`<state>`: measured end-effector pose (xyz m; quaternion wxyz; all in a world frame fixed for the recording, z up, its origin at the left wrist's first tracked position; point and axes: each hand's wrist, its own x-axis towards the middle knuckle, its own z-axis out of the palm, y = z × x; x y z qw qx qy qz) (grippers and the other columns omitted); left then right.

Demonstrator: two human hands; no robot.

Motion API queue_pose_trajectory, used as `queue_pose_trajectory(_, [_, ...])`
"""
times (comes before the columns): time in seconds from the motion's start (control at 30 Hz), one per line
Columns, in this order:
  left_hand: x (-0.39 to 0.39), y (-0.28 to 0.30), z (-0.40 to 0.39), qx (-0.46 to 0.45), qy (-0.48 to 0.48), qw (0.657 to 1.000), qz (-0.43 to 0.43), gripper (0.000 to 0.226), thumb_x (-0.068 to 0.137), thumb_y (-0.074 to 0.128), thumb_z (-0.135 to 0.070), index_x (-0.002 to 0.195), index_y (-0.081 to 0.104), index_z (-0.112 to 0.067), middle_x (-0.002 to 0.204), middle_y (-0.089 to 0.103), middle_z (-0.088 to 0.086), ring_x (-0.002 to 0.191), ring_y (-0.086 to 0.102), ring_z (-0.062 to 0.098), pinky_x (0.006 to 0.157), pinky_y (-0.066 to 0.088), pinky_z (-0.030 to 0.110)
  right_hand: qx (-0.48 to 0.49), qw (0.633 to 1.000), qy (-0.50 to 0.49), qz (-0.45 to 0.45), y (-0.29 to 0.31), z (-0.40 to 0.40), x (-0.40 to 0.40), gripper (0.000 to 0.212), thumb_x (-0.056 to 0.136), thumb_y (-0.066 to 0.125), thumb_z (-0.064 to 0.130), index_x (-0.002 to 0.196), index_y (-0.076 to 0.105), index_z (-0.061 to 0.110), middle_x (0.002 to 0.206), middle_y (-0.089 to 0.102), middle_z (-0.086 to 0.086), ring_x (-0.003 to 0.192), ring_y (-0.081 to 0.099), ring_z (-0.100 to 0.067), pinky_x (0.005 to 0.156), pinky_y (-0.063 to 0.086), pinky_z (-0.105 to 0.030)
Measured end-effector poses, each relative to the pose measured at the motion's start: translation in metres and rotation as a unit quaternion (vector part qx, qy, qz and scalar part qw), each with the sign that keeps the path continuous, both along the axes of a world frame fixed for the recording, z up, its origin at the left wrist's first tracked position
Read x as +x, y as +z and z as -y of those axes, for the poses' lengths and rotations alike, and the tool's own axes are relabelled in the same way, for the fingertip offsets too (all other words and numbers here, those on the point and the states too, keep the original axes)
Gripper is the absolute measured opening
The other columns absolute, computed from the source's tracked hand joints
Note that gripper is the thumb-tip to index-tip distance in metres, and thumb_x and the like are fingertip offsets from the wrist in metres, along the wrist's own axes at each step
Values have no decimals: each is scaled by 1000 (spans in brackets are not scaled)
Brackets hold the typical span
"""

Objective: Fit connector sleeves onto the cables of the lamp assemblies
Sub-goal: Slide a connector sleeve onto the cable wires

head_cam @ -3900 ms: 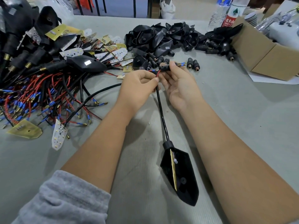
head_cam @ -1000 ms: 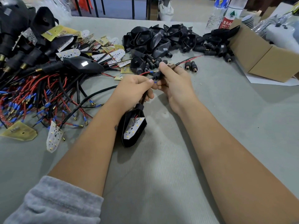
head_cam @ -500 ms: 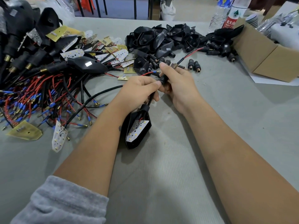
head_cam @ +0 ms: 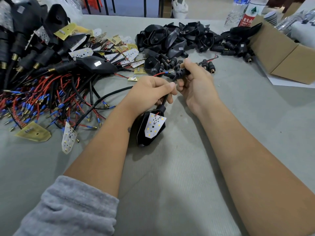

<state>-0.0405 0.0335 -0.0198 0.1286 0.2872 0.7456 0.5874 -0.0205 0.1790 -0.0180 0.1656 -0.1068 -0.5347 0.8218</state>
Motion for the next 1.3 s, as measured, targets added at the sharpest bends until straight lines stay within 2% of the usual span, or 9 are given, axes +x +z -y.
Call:
queue_pose_trajectory(0.3, [-1,-2,-2,-26,17,999,15,24,98,56,-23,78,69,-19,52,61,-9,44,40,3,39,29,11,115,992,42,18,1,9,2,19,91,58,12,73,52,13,56,49,1,47,44,-15,51,34,-28])
queue_pose_trajectory(0.43, [0,-1,-6,-14,34,999,19,29,97,57,-31,73,71,-20,53,63,-6,45,45,1,44,35,9,84,995,54,8,0,6,4,12,93,58,14,83,54,8,58,48,0,47,43,-13,50,38,-26])
queue_pose_trajectory(0.53, [-1,1,-4,-16,39,998,45,39,97,56,-38,71,72,-13,60,67,4,53,57,10,53,45,14,43,999,25,-9,-1,5,3,15,95,60,17,84,57,8,59,52,-1,47,44,-14,52,39,-26])
queue_pose_trajectory(0.73, [-3,2,5,-5,-12,996,83,29,97,56,-16,76,73,-7,70,70,11,64,65,15,64,49,17,-16,999,-46,-5,-1,0,0,17,93,62,17,78,58,11,55,54,4,42,45,-10,47,40,-23])
queue_pose_trajectory(0.87, [-5,-1,4,8,-14,996,91,28,96,56,-15,75,72,-8,68,70,10,61,64,15,63,51,20,68,998,7,1,-2,5,1,22,91,62,14,71,55,12,55,51,0,43,44,-15,44,36,-26])
queue_pose_trajectory(1.0, [-6,-2,2,14,-16,995,96,29,96,57,-15,72,74,-10,68,70,11,63,65,18,69,52,26,138,989,51,-3,-2,13,4,21,94,59,16,76,51,9,51,48,-5,38,42,-19,39,37,-26])
queue_pose_trajectory(1.13, [-6,0,-1,57,15,993,100,28,98,51,-19,85,72,-6,80,73,10,73,67,15,75,52,26,65,998,20,-3,0,7,4,20,98,56,24,85,52,9,55,51,-2,41,44,-13,43,35,-24])
queue_pose_trajectory(1.23, [-9,2,-2,75,55,989,116,14,88,61,-28,92,69,-17,97,71,12,86,66,17,83,52,33,-41,998,-42,-10,1,2,1,19,100,55,25,88,52,10,61,54,-1,43,48,-11,44,42,-22])
queue_pose_trajectory(1.3, [-8,1,-2,69,61,990,105,12,88,68,-22,100,65,-22,99,67,3,84,64,14,78,56,32,-97,993,-73,-16,2,-2,0,19,100,53,26,94,52,8,65,55,-4,46,53,-11,46,47,-23])
